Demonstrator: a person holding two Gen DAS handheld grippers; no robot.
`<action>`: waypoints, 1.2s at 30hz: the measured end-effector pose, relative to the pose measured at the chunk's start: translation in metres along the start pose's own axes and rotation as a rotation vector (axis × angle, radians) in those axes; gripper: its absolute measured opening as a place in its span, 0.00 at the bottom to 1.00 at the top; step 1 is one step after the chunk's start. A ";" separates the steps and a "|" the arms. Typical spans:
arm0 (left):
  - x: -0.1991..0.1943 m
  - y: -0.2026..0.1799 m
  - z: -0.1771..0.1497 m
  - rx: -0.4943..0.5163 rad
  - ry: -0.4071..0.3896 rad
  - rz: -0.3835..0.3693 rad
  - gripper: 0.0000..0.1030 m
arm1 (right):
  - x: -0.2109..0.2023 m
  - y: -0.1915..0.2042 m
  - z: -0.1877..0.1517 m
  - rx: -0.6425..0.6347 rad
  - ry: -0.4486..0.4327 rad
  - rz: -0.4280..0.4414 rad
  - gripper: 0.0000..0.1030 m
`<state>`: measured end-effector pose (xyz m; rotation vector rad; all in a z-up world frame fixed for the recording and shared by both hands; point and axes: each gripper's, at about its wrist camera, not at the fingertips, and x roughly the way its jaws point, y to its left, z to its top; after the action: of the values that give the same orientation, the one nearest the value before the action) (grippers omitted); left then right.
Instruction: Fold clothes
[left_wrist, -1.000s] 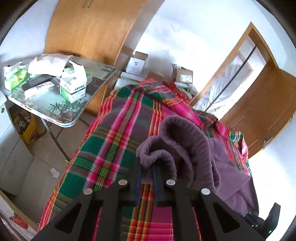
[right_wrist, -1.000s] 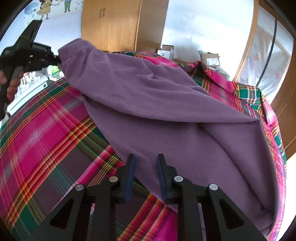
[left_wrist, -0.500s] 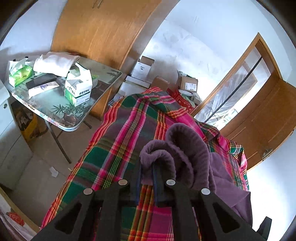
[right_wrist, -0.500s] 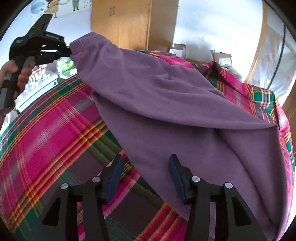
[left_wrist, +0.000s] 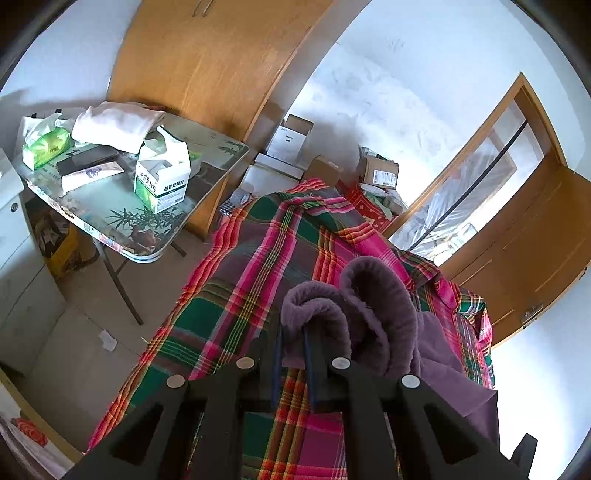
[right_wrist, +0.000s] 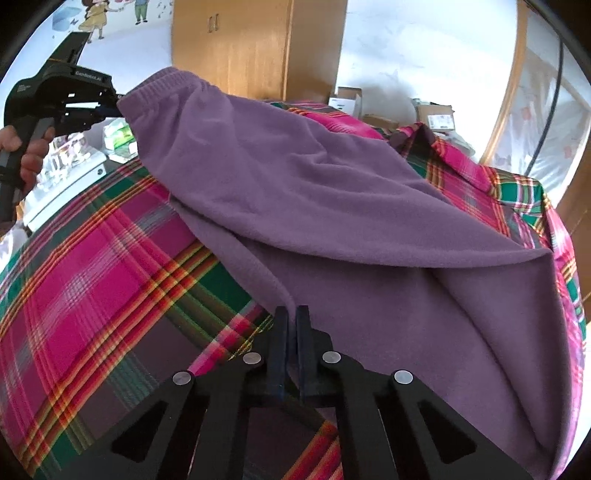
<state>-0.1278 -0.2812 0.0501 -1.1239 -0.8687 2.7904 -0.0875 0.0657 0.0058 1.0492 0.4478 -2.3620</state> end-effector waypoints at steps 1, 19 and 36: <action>-0.001 0.000 0.000 0.000 0.000 0.000 0.10 | -0.003 -0.001 0.000 0.007 -0.008 -0.004 0.04; -0.042 0.018 -0.053 -0.037 0.067 0.022 0.10 | -0.079 -0.012 -0.020 0.088 -0.137 -0.037 0.03; -0.083 0.055 -0.134 -0.081 0.172 0.026 0.11 | -0.135 0.029 -0.074 0.053 -0.121 -0.019 0.03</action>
<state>0.0306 -0.2795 -0.0032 -1.3725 -0.9630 2.6495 0.0495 0.1215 0.0575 0.9225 0.3542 -2.4498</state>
